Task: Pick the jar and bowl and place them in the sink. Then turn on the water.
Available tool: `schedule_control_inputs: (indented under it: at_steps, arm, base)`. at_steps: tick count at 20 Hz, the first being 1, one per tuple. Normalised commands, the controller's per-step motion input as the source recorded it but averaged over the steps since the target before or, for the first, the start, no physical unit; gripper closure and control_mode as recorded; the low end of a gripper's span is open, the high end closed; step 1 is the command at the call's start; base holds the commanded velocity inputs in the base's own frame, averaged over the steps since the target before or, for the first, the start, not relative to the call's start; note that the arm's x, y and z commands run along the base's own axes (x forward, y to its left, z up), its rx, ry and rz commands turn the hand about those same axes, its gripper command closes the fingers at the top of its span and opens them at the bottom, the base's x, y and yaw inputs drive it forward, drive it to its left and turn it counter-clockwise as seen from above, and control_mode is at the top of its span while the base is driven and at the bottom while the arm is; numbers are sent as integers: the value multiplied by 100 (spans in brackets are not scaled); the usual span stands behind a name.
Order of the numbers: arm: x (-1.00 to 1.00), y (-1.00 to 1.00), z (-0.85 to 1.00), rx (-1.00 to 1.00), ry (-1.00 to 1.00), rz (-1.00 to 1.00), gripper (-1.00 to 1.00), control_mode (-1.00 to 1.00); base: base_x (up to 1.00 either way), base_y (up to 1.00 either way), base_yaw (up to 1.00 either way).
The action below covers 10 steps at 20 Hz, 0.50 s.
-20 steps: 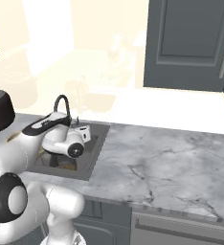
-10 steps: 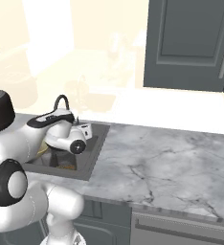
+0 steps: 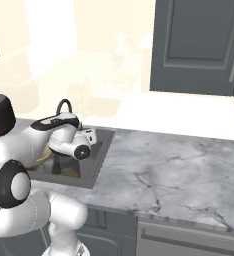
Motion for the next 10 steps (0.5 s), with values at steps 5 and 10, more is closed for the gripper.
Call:
schedule_control_inputs:
  at_steps: [5,10]
  arm:
    - [4,7,-6,0,1,0,-100,-100]
    - [15,10,-7,0,0,0,-100,-100]
  base:
    - [0,0,0]
    - [0,0,0]
